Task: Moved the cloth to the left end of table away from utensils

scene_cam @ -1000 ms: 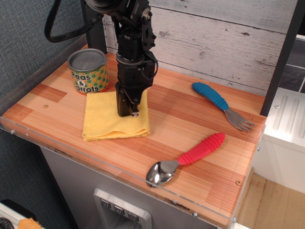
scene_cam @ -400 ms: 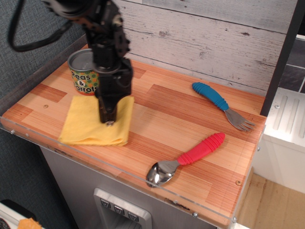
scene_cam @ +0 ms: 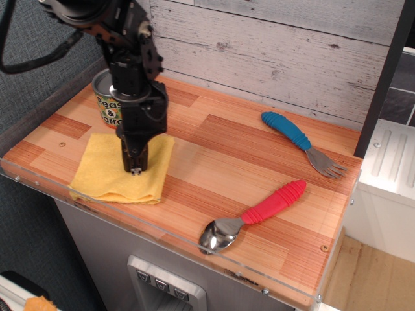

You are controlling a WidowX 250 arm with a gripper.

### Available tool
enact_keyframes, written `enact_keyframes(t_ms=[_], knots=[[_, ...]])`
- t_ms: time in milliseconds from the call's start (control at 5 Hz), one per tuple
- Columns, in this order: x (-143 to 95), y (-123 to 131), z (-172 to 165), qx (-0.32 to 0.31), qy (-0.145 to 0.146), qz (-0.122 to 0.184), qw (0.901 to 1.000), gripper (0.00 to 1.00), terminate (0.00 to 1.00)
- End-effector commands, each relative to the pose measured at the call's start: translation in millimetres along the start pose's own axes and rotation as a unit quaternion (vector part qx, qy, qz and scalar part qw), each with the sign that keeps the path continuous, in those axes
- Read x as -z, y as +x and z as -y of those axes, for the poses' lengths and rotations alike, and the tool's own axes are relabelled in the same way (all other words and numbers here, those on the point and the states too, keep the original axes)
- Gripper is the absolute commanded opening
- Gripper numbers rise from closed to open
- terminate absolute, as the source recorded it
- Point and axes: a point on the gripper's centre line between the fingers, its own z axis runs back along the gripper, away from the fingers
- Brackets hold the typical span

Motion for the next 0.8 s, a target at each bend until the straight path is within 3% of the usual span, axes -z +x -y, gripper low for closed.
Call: enact_keyframes(t_ms=[0, 600], knots=[[-8, -15, -15, -0.032, 0.028, 0.005, 0.9991, 0.0, 0.0], [-18, -14, -21, -0.045, 0.04, 0.034, 0.9976, 0.0, 0.0]])
